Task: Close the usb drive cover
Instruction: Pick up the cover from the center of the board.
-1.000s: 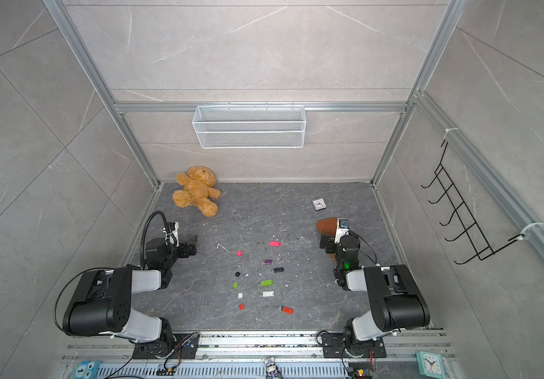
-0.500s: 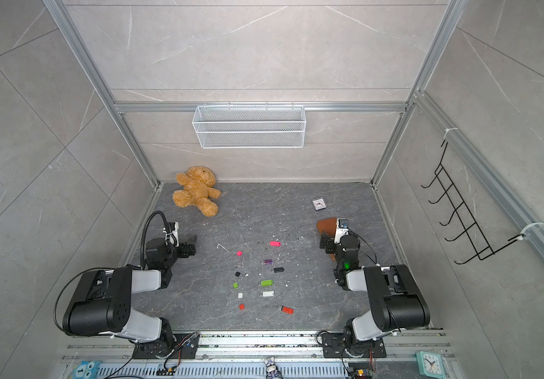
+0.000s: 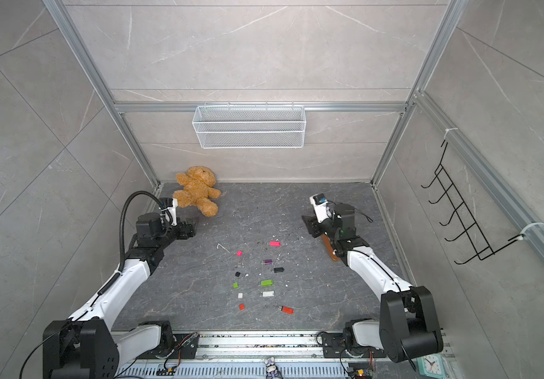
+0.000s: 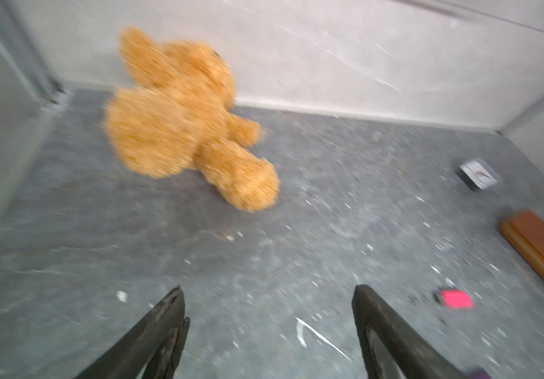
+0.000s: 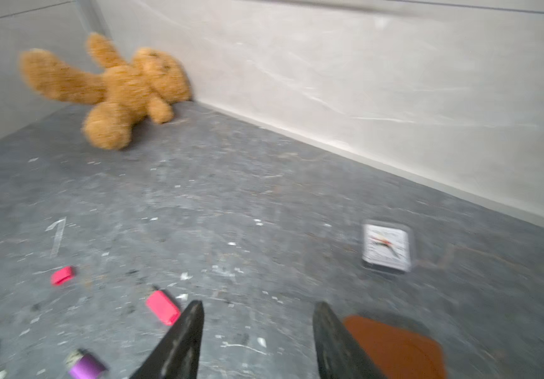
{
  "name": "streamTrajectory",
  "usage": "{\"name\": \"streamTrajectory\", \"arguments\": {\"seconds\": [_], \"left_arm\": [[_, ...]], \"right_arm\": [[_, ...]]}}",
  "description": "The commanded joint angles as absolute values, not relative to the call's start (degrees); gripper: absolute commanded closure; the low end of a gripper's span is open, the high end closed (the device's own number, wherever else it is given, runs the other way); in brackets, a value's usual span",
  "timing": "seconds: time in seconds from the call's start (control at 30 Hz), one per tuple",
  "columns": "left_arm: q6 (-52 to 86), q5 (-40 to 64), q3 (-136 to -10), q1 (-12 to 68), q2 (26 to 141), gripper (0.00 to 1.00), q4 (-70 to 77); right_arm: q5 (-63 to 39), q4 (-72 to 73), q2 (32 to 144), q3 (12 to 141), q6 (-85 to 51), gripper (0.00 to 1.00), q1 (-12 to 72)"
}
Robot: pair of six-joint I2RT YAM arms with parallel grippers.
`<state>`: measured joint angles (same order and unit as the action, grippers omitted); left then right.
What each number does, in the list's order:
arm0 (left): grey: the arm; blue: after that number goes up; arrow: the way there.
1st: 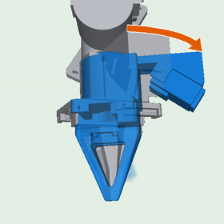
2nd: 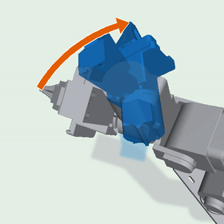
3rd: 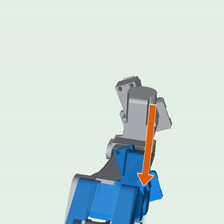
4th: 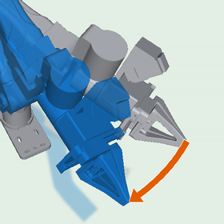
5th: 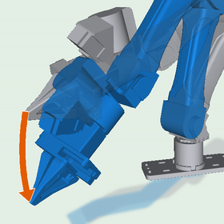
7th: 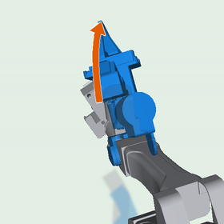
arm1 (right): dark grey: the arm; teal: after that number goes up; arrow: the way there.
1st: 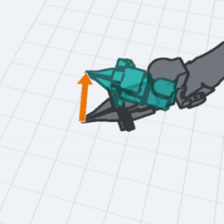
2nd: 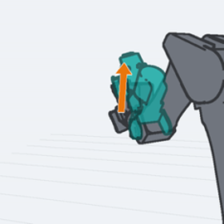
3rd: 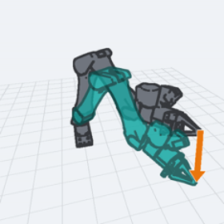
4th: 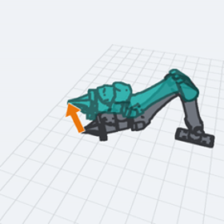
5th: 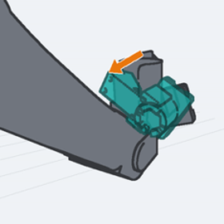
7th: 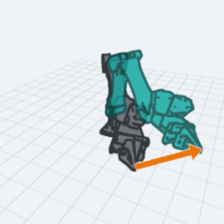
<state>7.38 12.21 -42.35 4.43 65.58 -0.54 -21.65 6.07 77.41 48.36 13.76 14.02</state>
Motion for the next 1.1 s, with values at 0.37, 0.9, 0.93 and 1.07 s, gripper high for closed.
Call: {"name": "streamTrajectory", "arguments": {"seconds": [0.37,0.9,0.93,1.07], "left_arm": [[23.25,10.91,-47.34,8.53,65.13,0.2,-22.52],[24.12,4.08,-49.49,7.91,64.21,0.2,-25.69],[24.08,4.13,-49.4,7.88,64.48,0.2,-25.42],[23.26,3.93,-49.47,7.69,65.8,0.2,-25.2]], "right_arm": [[-16.4,-16.39,95.95,64.46,21.99,0.59,41.96],[-9.15,-24.9,114.1,81.48,10.28,0.63,48.02],[-9.11,-25.85,115.03,82.61,10.22,0.63,48.07],[-9.28,-29.66,118.46,87.45,10.05,0.65,48.19]]}}
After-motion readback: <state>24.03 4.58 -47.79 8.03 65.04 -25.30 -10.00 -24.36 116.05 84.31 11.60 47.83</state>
